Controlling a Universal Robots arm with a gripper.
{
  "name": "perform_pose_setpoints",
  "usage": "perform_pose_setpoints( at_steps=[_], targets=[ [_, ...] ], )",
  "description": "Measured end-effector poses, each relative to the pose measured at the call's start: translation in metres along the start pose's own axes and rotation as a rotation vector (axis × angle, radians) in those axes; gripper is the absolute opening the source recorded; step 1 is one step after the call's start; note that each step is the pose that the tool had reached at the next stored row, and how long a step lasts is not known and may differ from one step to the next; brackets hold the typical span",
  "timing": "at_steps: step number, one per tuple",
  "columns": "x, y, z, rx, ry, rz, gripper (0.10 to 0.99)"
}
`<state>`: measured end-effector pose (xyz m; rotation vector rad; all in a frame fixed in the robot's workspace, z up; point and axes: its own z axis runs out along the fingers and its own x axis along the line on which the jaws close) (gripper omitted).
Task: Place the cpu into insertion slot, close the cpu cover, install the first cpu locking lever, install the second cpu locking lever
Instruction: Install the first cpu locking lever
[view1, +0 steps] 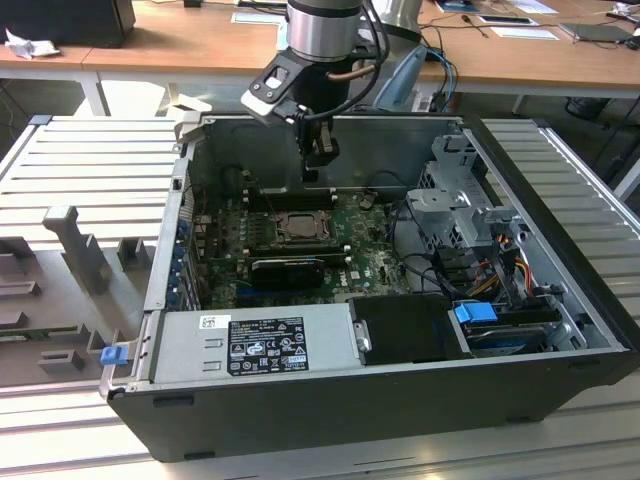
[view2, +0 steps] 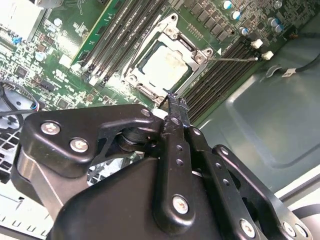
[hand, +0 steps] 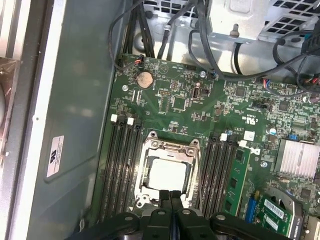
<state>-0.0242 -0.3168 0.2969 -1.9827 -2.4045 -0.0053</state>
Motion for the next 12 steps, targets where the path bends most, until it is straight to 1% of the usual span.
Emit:
perform_pose_setpoints(
  at_steps=[4, 12],
  targets=[
    [0.0000, 0.0000, 0.0000, 0.001, -0.0004, -0.034, 0.106],
    [0.0000, -0.0001, 0.0000, 0.002, -0.0011, -0.082, 0.106]
  ],
)
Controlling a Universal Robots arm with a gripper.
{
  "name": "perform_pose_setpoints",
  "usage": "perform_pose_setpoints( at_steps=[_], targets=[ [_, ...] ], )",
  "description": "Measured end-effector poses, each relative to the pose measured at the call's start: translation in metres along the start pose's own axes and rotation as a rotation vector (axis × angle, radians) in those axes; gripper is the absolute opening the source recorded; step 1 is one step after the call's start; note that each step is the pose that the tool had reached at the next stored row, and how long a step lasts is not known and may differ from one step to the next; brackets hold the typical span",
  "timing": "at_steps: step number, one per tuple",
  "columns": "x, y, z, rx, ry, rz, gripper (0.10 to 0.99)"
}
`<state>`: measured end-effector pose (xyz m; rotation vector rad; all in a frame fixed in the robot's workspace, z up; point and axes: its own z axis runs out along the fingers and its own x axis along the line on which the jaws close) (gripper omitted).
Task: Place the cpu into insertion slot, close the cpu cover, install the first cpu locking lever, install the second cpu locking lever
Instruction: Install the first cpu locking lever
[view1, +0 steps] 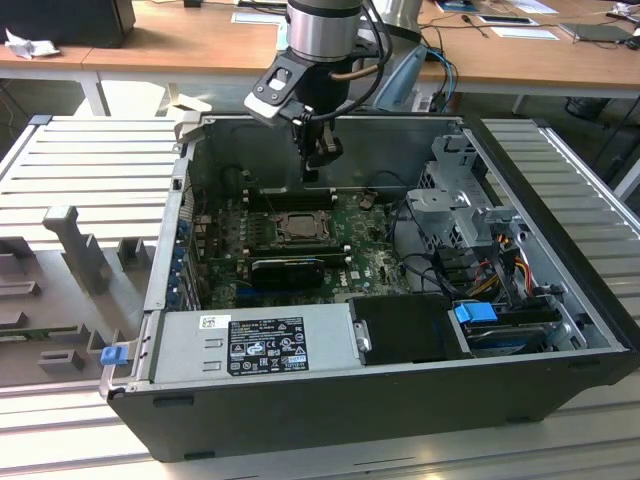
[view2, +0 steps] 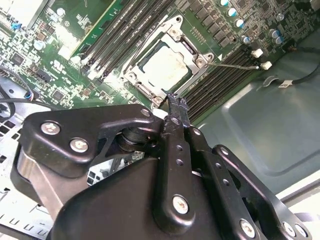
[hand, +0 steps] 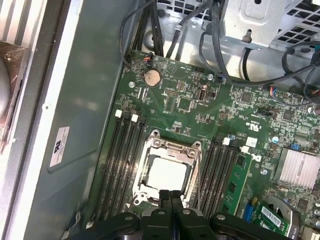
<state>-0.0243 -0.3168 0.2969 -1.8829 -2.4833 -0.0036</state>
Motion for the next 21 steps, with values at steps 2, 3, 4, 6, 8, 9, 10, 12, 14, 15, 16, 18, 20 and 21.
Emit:
perform_pose_setpoints(
  at_steps=[2, 3, 4, 6, 8, 9, 10, 12, 14, 15, 16, 18, 20, 21],
  targets=[
    [0.0000, 0.0000, 0.0000, 0.001, -0.0003, -0.024, 0.106],
    [0.0000, 0.0000, 0.0000, 0.001, -0.0005, -0.035, 0.106],
    [0.0000, 0.0000, 0.0000, 0.001, -0.0006, -0.047, 0.106],
    [0.0000, 0.0000, 0.0000, 0.001, -0.0008, -0.058, 0.106],
    [0.0000, 0.0000, 0.0000, 0.001, -0.0009, -0.067, 0.106],
    [0.0000, 0.0000, 0.0000, 0.002, -0.0010, -0.075, 0.106],
    [0.0000, 0.0000, 0.0000, 0.002, -0.0011, -0.082, 0.106],
    [0.0000, 0.0000, 0.0000, 0.002, -0.0013, -0.100, 0.106],
    [0.0000, 0.0000, 0.0000, 0.002, -0.0015, -0.113, 0.106],
    [0.0000, 0.0000, 0.0000, 0.002, -0.0016, -0.118, 0.106],
    [0.0000, 0.0000, 0.0000, 0.003, -0.0016, -0.127, 0.106],
    [0.0000, 0.0000, 0.0000, 0.003, -0.0019, -0.138, 0.106],
    [0.0000, 0.0000, 0.0000, 0.003, -0.0019, -0.146, 0.106],
    [0.0000, 0.0000, 0.0000, 0.003, -0.0020, -0.155, 0.106]
  ],
)
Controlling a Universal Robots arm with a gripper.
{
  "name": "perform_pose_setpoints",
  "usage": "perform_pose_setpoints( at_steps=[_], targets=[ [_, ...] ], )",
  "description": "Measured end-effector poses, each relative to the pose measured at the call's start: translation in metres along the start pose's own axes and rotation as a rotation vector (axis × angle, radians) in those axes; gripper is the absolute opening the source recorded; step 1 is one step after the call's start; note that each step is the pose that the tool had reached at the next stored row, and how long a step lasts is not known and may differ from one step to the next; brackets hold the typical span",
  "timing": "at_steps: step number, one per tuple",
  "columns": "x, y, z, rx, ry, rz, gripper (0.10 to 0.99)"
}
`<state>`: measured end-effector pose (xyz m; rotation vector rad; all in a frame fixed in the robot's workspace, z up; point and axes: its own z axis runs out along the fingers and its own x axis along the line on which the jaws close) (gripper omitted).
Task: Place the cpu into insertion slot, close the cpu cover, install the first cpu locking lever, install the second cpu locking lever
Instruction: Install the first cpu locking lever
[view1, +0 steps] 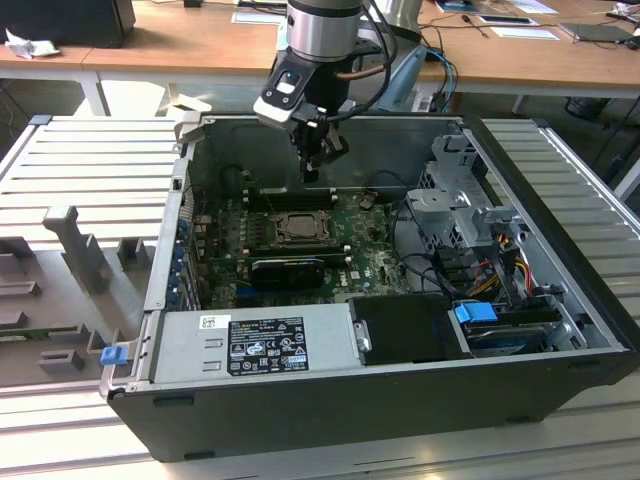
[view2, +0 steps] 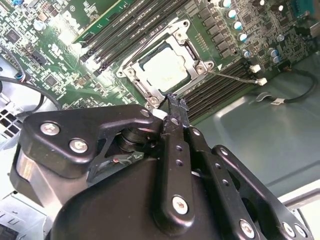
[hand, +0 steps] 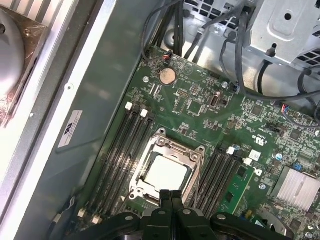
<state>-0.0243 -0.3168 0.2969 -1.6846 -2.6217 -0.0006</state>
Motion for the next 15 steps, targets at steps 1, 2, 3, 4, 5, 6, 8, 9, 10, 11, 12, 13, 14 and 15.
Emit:
perform_pose_setpoints(
  at_steps=[1, 2, 3, 4, 5, 6, 8, 9, 10, 11, 12, 13, 14, 15],
  targets=[
    [0.0000, 0.0000, 0.0000, 0.000, -0.0002, -0.012, 0.106],
    [0.0000, 0.0000, 0.0000, 0.000, -0.0003, -0.020, 0.106],
    [0.0000, 0.0000, 0.0000, 0.000, -0.0003, -0.024, 0.106],
    [0.0000, 0.0000, 0.0000, 0.001, -0.0004, -0.028, 0.106],
    [0.0000, 0.0000, 0.0000, 0.001, -0.0005, -0.035, 0.106],
    [0.0000, 0.0000, 0.0000, 0.001, -0.0005, -0.042, 0.106],
    [0.0000, 0.0000, 0.0000, 0.001, -0.0007, -0.058, 0.106],
    [0.0000, 0.0000, 0.0000, 0.001, -0.0009, -0.064, 0.106],
    [0.0000, 0.0000, 0.0000, 0.001, -0.0009, -0.068, 0.106],
    [0.0000, 0.0000, 0.0000, 0.002, -0.0010, -0.078, 0.106],
    [0.0000, 0.0000, 0.0000, 0.002, -0.0012, -0.089, 0.106],
    [0.0000, 0.0000, 0.0000, 0.002, -0.0013, -0.095, 0.106],
    [0.0000, 0.0000, 0.0000, 0.002, -0.0013, -0.100, 0.106],
    [0.0000, 0.0000, 0.0000, 0.002, -0.0014, -0.108, 0.106]
  ],
)
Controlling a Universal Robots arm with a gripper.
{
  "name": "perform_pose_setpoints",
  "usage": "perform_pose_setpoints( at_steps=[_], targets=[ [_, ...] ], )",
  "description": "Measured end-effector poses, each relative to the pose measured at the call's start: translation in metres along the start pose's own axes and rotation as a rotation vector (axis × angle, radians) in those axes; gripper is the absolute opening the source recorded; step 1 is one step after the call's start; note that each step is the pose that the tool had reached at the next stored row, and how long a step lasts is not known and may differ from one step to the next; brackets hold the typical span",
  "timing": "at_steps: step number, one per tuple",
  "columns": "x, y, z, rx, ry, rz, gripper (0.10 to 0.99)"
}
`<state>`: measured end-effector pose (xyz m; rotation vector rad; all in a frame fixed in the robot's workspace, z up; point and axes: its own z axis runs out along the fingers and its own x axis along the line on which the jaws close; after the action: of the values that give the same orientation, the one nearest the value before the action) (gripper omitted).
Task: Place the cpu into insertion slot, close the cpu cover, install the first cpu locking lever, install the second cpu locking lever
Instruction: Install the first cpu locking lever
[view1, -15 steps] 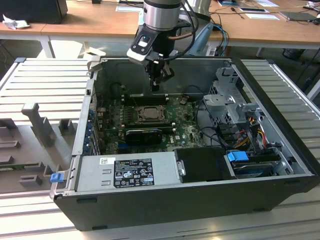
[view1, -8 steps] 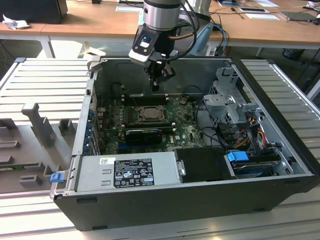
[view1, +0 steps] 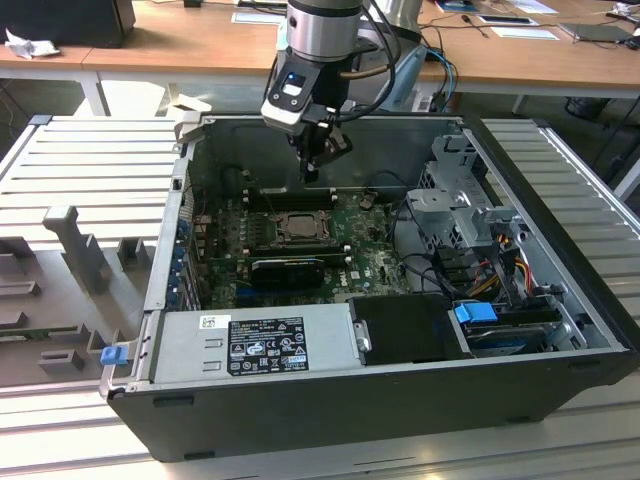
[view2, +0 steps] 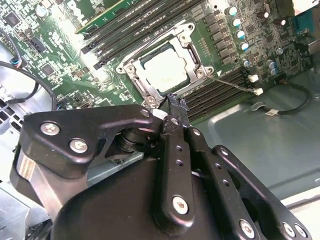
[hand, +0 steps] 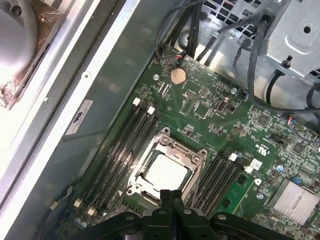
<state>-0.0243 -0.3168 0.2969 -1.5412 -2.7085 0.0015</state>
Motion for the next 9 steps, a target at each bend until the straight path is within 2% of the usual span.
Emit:
perform_pose_setpoints(
  at_steps=[9],
  targets=[
    [0.0000, 0.0000, 0.0000, 0.001, -0.0010, -0.072, 0.106]
  ],
)
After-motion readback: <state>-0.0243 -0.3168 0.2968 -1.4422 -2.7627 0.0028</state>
